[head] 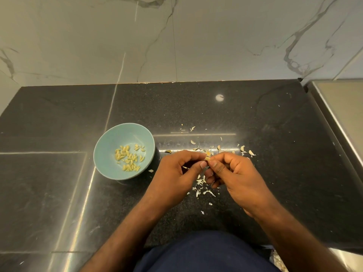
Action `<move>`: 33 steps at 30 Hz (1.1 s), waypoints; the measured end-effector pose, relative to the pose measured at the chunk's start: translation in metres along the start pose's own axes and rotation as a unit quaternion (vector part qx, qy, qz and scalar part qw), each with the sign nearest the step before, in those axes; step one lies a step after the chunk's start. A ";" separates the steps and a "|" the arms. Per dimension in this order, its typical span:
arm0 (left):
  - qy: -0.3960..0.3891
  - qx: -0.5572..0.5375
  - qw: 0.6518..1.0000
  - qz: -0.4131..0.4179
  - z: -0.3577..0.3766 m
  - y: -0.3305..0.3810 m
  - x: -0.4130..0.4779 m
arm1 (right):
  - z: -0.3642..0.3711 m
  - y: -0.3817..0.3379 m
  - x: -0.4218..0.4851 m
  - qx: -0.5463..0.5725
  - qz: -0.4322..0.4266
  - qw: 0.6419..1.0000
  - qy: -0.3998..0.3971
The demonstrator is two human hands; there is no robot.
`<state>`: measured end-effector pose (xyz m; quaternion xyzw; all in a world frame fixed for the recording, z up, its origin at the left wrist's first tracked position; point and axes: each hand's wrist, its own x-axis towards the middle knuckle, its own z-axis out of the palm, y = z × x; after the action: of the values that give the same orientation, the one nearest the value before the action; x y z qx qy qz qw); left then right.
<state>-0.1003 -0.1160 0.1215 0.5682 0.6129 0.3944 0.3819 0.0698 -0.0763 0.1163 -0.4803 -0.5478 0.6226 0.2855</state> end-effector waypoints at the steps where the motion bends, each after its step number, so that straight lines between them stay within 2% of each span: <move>1: 0.006 -0.017 1.000 -0.010 0.000 0.000 0.000 | -0.001 -0.001 0.000 -0.006 -0.004 1.000 -0.001; 6: 0.000 -0.130 0.988 -0.084 -0.002 0.001 0.002 | -0.002 -0.004 -0.002 -0.058 -0.043 0.997 0.007; 12: -0.020 -0.227 0.964 -0.135 -0.003 0.000 -0.001 | -0.001 -0.005 -0.004 -0.062 -0.084 0.994 0.022; 19: -0.021 -0.286 0.942 -0.177 -0.001 0.002 -0.002 | -0.001 -0.004 -0.005 -0.092 -0.119 0.988 0.038; 24: -0.018 -0.262 0.950 -0.168 -0.003 0.003 -0.003 | -0.001 -0.005 -0.007 -0.123 -0.151 0.981 0.025; 29: -0.045 -0.159 0.980 -0.114 -0.007 0.003 -0.003 | -0.003 -0.004 -0.005 -0.165 -0.192 0.967 0.026; 33: -0.072 -0.118 0.987 -0.083 -0.013 0.003 -0.002 | -0.005 -0.002 -0.003 -0.203 -0.218 0.954 0.016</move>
<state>-0.1104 -0.1189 0.1296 0.4928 0.5784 0.3891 0.5207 0.0756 -0.0764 0.1195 -0.4073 -0.7494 0.4131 0.3193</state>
